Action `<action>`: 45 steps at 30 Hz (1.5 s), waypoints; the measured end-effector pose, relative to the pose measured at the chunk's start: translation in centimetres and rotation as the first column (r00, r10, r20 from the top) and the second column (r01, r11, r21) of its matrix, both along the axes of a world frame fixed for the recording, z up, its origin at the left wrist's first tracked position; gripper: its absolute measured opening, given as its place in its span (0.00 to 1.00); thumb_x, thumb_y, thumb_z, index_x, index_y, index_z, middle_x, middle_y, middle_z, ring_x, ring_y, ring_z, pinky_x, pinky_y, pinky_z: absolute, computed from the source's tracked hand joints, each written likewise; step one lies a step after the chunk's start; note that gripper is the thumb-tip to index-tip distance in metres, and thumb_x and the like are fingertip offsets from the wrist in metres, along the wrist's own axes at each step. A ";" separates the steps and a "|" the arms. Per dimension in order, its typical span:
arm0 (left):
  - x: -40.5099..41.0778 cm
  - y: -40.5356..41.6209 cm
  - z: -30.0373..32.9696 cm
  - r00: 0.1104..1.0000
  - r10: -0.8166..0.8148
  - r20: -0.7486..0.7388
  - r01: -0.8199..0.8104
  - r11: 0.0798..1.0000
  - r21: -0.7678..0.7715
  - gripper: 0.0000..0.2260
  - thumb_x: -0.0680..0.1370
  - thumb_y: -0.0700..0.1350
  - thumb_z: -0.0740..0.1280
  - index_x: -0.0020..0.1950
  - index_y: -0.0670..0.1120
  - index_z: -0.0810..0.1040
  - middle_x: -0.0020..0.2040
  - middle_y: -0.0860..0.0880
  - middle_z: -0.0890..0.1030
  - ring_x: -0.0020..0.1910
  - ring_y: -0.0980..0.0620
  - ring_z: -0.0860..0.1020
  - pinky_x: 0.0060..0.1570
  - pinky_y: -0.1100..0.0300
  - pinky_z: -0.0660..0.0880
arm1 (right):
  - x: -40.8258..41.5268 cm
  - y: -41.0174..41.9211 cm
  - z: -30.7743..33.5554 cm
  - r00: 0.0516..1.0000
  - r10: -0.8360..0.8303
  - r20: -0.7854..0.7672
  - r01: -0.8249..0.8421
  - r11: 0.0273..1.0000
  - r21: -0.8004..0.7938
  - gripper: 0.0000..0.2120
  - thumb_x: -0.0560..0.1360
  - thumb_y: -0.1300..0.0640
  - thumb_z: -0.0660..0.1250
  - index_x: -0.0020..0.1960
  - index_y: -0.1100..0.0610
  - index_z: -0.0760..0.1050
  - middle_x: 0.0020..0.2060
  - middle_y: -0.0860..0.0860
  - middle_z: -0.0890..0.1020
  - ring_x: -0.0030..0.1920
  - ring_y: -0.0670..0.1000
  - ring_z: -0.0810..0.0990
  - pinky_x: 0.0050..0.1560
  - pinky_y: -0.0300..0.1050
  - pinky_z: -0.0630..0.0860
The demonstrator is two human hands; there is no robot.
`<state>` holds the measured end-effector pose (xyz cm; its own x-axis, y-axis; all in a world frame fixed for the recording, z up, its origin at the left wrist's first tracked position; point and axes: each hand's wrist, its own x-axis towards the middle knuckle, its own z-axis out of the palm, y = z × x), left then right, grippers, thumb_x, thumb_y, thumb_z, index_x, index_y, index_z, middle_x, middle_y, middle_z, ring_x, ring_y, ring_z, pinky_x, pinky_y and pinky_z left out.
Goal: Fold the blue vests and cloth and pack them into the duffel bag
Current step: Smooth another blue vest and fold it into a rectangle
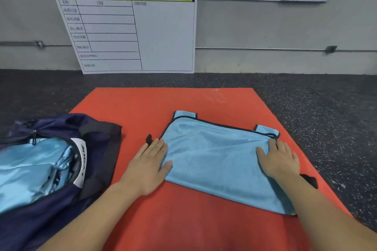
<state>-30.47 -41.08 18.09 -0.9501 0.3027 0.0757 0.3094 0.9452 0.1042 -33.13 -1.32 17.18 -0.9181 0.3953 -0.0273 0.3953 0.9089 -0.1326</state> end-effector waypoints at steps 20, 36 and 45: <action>10.7 -2.0 0.6 0.970 0.107 0.218 -0.122 0.991 0.056 0.30 0.85 0.61 0.46 0.83 0.50 0.45 0.83 0.50 0.41 0.81 0.54 0.41 0.79 0.57 0.42 | 13.5 -9.0 2.7 0.763 0.633 -0.129 -0.624 0.774 0.107 0.34 0.80 0.29 0.40 0.81 0.42 0.58 0.82 0.49 0.53 0.83 0.56 0.45 0.81 0.56 0.45; 6.2 -3.9 -0.9 0.996 0.032 0.089 -0.043 0.992 0.118 0.43 0.70 0.62 0.29 0.83 0.50 0.49 0.83 0.55 0.49 0.81 0.58 0.43 0.77 0.60 0.40 | 10.7 -23.4 0.7 0.574 0.819 -0.007 -0.816 0.571 -0.086 0.36 0.76 0.35 0.30 0.83 0.40 0.46 0.83 0.47 0.44 0.82 0.51 0.37 0.80 0.58 0.37; 4.7 -5.1 -0.6 0.993 0.093 0.066 -0.104 0.978 0.179 0.34 0.77 0.56 0.37 0.83 0.48 0.48 0.83 0.52 0.48 0.81 0.57 0.44 0.78 0.59 0.41 | 4.8 -28.9 -0.5 0.758 0.652 0.011 -0.650 0.757 -0.068 0.32 0.83 0.40 0.36 0.84 0.51 0.42 0.83 0.47 0.41 0.82 0.51 0.36 0.80 0.58 0.36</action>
<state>-25.74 -46.21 17.47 -0.9789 0.1935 0.0661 0.2044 0.9344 0.2917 -28.38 -30.26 16.68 -0.9516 -0.3006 -0.0638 -0.2842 0.9398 -0.1898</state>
